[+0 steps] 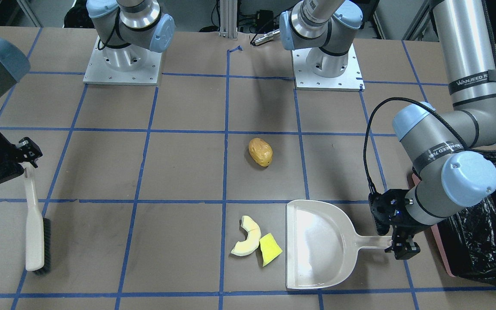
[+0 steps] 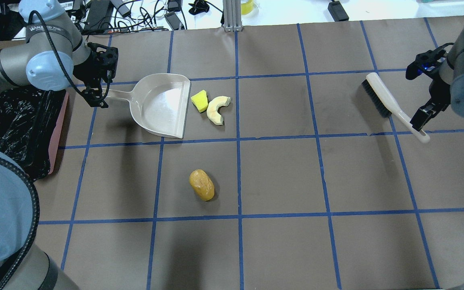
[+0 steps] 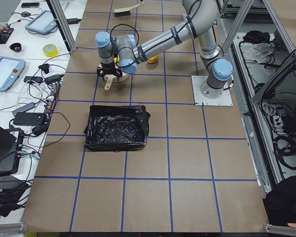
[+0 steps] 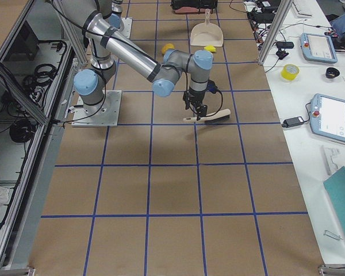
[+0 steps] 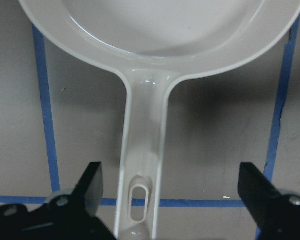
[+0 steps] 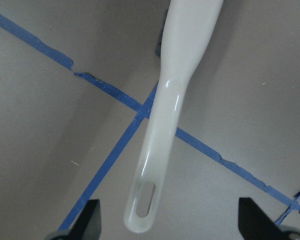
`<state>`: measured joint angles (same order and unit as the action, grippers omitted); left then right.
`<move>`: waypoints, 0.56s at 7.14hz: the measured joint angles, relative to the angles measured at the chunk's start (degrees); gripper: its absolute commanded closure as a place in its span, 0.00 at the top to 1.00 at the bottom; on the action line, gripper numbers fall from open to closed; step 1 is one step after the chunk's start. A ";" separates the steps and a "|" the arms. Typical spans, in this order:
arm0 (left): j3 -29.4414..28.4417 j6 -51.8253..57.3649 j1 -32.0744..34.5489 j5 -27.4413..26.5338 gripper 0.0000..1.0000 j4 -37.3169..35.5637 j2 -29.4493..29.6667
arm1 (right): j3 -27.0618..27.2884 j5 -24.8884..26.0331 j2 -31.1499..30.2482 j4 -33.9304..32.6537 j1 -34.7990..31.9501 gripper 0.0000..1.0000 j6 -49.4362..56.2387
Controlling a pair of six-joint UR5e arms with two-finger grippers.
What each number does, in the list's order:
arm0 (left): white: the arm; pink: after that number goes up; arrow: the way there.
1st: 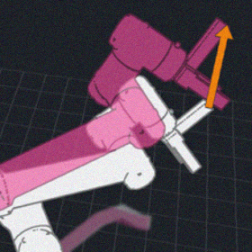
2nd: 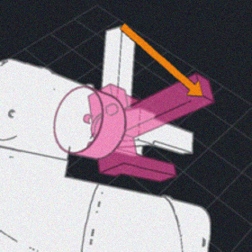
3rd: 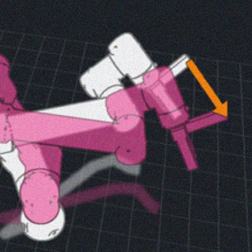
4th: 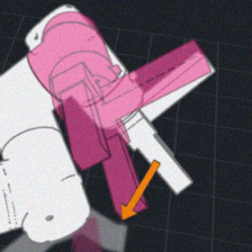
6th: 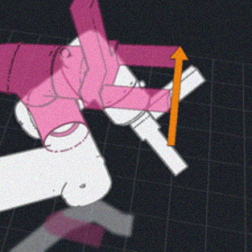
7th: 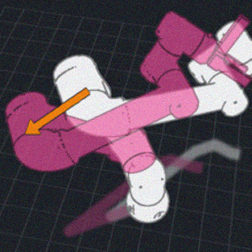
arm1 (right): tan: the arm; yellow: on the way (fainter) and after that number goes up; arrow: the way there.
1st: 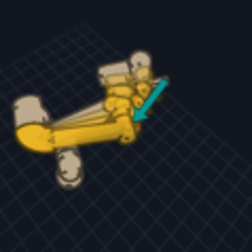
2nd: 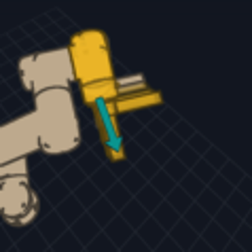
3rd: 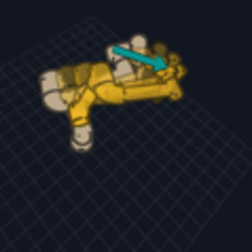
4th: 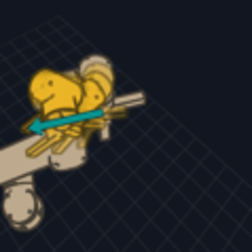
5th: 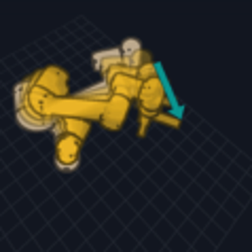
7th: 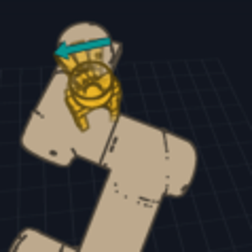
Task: Sweep and dump trash into bin
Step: 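Grasp the dustpan handle with the left gripper while the right gripper grasps the brush handle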
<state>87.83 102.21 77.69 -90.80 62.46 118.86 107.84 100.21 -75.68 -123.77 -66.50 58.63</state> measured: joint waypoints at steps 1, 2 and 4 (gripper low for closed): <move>-0.06 0.74 -0.21 -0.05 0.95 -1.08 0.60 | 0.52 -0.11 2.00 -2.05 0.15 0.88 1.72; -0.07 1.05 -0.30 -0.07 0.95 -2.13 1.40 | 0.75 -0.17 3.30 -2.78 0.19 0.85 2.38; 0.02 1.28 -0.70 -0.08 0.87 -2.76 2.23 | 1.40 -0.17 3.90 -2.86 0.23 0.64 2.01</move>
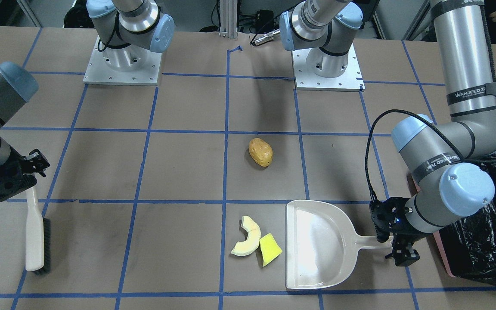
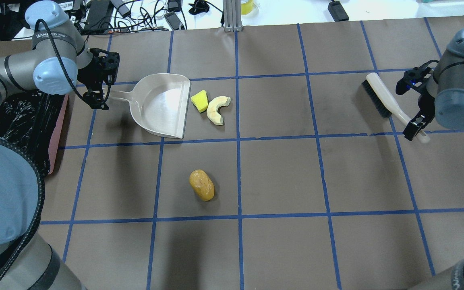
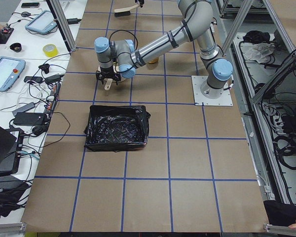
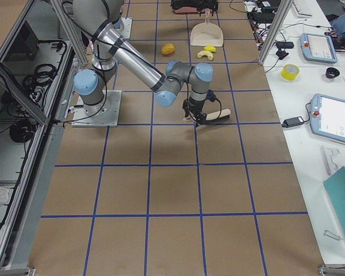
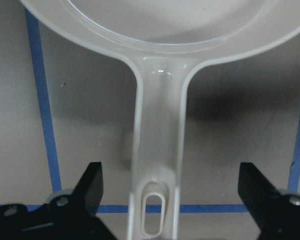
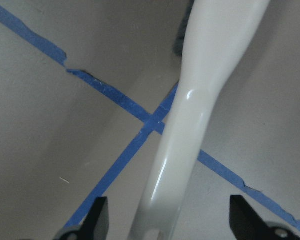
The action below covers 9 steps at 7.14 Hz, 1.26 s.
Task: Sweep and dump trash into bin
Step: 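Grasp the dustpan handle with the left gripper while the right gripper grasps the brush handle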
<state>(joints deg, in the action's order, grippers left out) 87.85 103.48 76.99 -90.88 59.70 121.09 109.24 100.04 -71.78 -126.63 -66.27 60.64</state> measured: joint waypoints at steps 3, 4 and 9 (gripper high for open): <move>0.48 -0.29 -0.57 0.02 0.62 -0.02 -0.51 | 0.64 0.06 -0.39 -0.18 0.00 0.29 -0.61; 0.69 -0.43 -0.60 0.11 0.56 -0.02 -0.61 | 0.60 0.07 -0.51 -0.18 0.01 0.27 -0.89; 0.93 0.13 -0.48 -0.61 0.14 0.14 -1.63 | 0.21 0.26 -4.41 1.99 -1.54 0.23 -5.75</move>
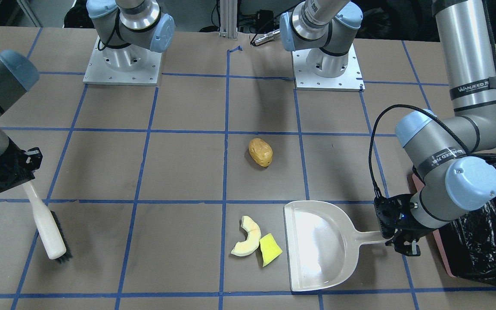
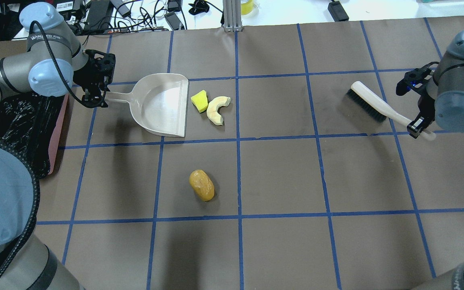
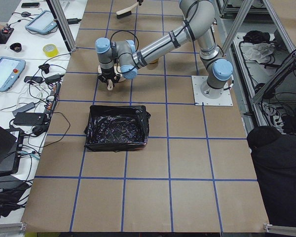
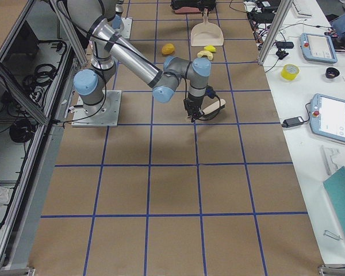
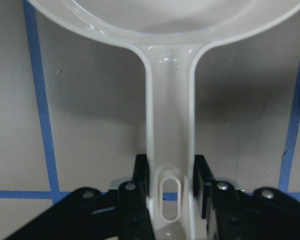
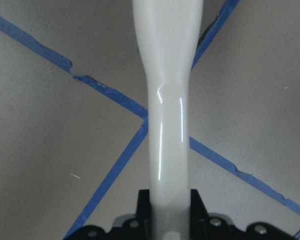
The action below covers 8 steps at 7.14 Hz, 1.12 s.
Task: Sweep and dump trash into bin
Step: 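Grasp the dustpan handle with the left gripper while the right gripper grasps the brush handle, then lift the brush with the right gripper and carry it toward the dustpan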
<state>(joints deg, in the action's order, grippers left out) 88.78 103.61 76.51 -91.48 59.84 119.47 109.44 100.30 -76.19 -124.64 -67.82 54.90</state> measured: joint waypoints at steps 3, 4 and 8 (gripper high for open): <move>0.10 -0.51 0.99 -4.64 0.05 0.16 -0.24 | -1.45 3.17 -4.75 9.41 -9.98 0.19 -17.50; 0.10 -0.65 1.11 -4.99 0.02 0.18 -0.15 | -1.92 4.09 -5.14 12.09 -13.73 0.17 -23.40; 0.04 -1.90 2.07 -4.94 0.00 0.25 -0.19 | -2.65 4.02 -5.32 18.30 -23.00 0.14 -40.70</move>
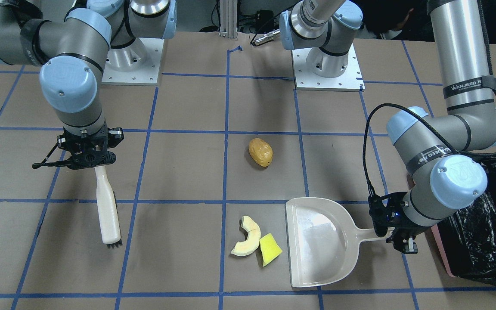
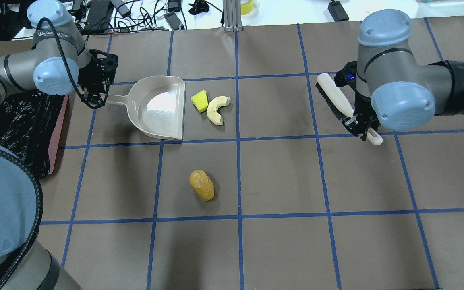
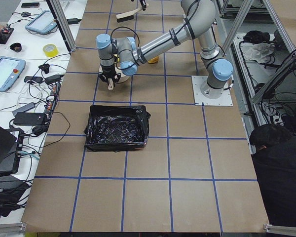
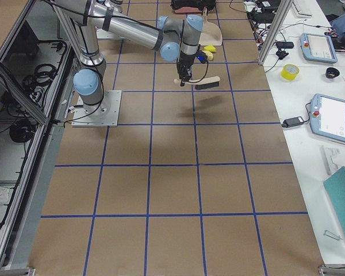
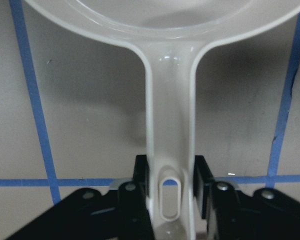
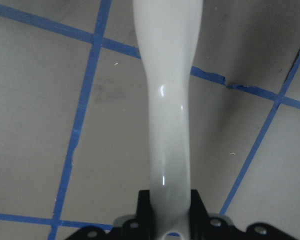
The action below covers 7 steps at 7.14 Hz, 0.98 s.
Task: Sweep and dump trash into bin
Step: 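Lift the brush with the right gripper and carry it toward the dustpan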
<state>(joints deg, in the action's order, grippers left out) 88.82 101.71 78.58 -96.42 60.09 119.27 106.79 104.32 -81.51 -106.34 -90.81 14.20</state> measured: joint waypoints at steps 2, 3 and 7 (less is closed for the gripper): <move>0.03 -1.15 0.72 -0.22 0.00 0.02 0.03 | -1.23 -0.48 0.59 1.06 -6.92 0.14 -10.20; 0.03 -1.35 0.98 -0.35 0.00 0.05 0.06 | -2.22 -1.34 0.97 2.23 -9.02 0.13 -14.08; 0.07 -1.54 1.17 -0.50 0.00 0.22 0.06 | -4.12 -3.74 1.84 4.67 -12.44 0.13 -21.57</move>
<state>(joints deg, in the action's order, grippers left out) 88.88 100.17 79.74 -96.92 60.31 119.33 102.67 100.58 -79.67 -101.67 -103.25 -7.38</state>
